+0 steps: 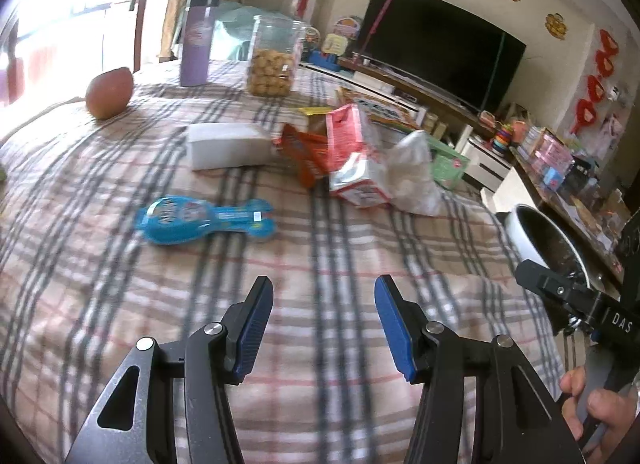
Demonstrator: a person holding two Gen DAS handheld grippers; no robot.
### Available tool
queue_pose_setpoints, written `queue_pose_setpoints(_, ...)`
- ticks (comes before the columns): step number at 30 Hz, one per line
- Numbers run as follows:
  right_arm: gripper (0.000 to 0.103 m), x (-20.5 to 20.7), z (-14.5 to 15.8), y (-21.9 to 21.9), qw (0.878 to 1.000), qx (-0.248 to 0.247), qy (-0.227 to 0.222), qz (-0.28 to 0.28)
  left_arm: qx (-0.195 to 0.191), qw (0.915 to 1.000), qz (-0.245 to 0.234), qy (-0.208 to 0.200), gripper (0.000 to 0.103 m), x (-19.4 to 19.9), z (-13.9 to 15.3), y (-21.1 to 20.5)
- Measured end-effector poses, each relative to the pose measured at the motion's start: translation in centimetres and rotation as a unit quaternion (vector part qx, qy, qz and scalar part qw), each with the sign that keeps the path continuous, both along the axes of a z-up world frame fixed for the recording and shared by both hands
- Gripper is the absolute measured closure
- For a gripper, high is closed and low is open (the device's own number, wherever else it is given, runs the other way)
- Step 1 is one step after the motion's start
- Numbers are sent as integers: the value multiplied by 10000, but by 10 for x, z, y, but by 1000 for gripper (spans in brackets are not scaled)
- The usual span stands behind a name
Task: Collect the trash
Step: 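Move both open grippers back over the table trash, then grasp the blue toothpaste tube with the left gripper while the right grasps the white plastic bag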
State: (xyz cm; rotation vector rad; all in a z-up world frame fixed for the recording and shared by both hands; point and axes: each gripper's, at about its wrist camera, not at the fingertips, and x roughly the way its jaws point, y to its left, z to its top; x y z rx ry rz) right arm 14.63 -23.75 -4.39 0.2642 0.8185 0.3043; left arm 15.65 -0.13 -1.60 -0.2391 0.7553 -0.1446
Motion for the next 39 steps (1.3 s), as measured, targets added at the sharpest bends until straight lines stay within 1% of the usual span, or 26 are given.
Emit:
queue_pose_setpoints(7, 21, 13, -5, 20, 9998, -76, 20, 161, 120, 9997, 219, 33, 48, -3, -2, 26)
queue_pose_setpoints(13, 21, 25, -8, 32, 9996, -126, 13, 238, 343, 9993, 125, 75, 47, 17, -7, 48)
queue_pose_setpoints(16, 21, 34, -9, 37, 9995, -139, -29, 281, 463, 9989, 92, 9, 47, 25, -8, 59)
queue_pose_setpoints(19, 21, 43, -9, 41, 9993, -181, -64, 322, 544, 9985, -61, 41, 46, 38, -9, 70)
queue_pose_setpoints(21, 21, 50, -9, 45, 9991, -206, -97, 360, 711, 9972, -223, 3, 44, 48, -7, 76)
queue_pose_setpoints(24, 21, 61, -9, 48, 9989, -253, -120, 373, 927, 9944, -497, -132, 36, 58, -5, 84)
queue_pose_setpoints(25, 21, 65, -10, 48, 9989, -268, -111, 369, 986, 9929, -652, -149, 30, 63, -6, 86)
queue_pose_setpoints(26, 21, 68, -11, 48, 9989, -275, -101, 374, 1058, 9911, -802, -123, 29, 68, -8, 88)
queue_pose_setpoints(29, 21, 82, -15, 50, 9987, -293, -28, 417, 1284, 9850, -1156, -4, 29, 83, -14, 90)
queue_pose_setpoints(32, 21, 93, -19, 53, 9984, -286, 48, 478, 1478, 9790, -1398, 108, 29, 94, -22, 87)
queue_pose_setpoints(36, 23, 106, -24, 60, 9980, -229, 144, 568, 1536, 9748, -1607, 196, 29, 103, -27, 79)
queue_pose_setpoints(37, 26, 107, -24, 62, 9978, -231, 148, 598, 1601, 9732, -1633, 224, 31, 104, -30, 77)
queue_pose_setpoints(38, 34, 107, -25, 64, 9977, -267, 150, 599, 1662, 9719, -1648, 237, 41, 104, -30, 75)
queue_pose_setpoints(39, 39, 108, -25, 65, 9976, -307, 149, 602, 1713, 9708, -1665, 234, 42, 104, -31, 72)
